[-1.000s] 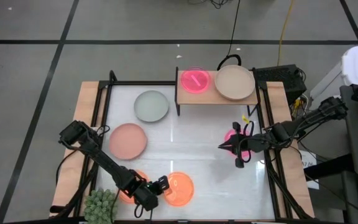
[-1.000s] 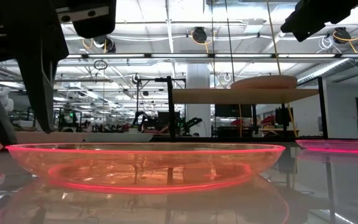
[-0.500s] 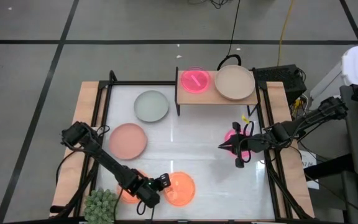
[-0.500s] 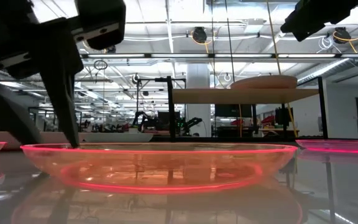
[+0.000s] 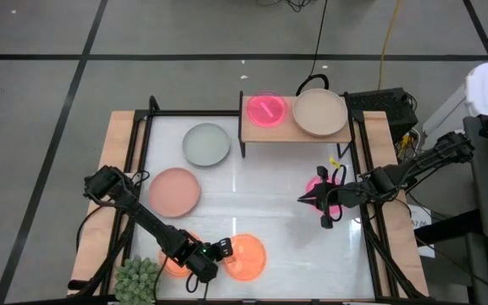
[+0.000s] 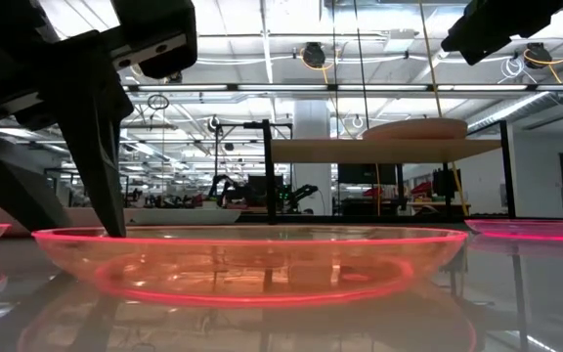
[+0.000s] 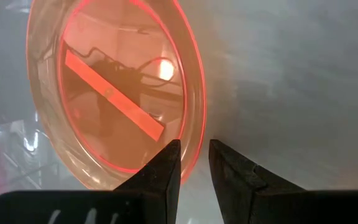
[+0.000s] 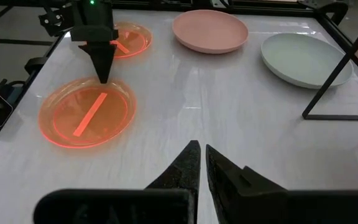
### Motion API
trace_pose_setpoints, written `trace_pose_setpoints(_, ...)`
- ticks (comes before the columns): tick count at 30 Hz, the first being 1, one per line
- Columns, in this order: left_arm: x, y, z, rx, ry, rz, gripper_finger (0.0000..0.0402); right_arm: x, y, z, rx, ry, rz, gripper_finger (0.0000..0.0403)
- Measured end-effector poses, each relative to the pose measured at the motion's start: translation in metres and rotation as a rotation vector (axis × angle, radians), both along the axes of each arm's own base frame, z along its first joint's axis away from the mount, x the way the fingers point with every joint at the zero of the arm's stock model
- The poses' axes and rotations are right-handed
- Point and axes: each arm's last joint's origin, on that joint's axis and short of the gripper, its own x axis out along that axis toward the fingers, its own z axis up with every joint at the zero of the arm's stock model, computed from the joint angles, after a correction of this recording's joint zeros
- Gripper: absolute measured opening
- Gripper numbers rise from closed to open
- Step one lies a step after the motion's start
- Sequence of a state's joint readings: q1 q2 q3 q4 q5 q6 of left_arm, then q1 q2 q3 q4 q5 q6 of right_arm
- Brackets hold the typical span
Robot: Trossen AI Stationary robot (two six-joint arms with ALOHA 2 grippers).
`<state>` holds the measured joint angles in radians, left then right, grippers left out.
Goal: Place and stack plates onto a shelf
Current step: Stack the right orange plate on top of the light pink plate on the shelf
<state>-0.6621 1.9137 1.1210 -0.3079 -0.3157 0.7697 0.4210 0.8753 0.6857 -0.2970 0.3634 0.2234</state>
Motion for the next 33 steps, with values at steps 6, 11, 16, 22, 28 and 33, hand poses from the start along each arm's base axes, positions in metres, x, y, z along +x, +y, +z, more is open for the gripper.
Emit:
trace_pose_setpoints(6, 0.002, 0.002, 0.0, -0.006, 0.001, 0.003, 0.0043, 0.0, 0.0, 0.0, 0.0, 0.0, 0.0, 0.0011)
trace_pose_setpoints(11, 0.003, 0.001, 0.001, -0.013, -0.014, 0.012, 0.0007, 0.0, 0.0, 0.0, 0.0, 0.0, 0.0, 0.0011)
trace_pose_setpoints(16, 0.004, 0.001, 0.001, -0.019, -0.03, 0.018, 0.0008, 0.0, 0.0, 0.0, 0.0, 0.0, 0.0, 0.0011)
trace_pose_setpoints(22, 0.004, 0.005, 0.013, 0.009, -0.078, 0.047, 0.0008, 0.0, 0.0, 0.0, 0.0, 0.0, 0.0, 0.0011)
trace_pose_setpoints(28, 0.005, 0.022, 0.05, -0.015, -0.164, 0.078, 0.0008, -0.001, -0.001, -0.002, -0.012, 0.027, -0.001, 0.0011)
trace_pose_setpoints(33, 0.006, 0.044, 0.083, 0.005, -0.252, 0.103, 0.0008, -0.002, -0.001, -0.004, -0.016, 0.042, -0.002, 0.0011)
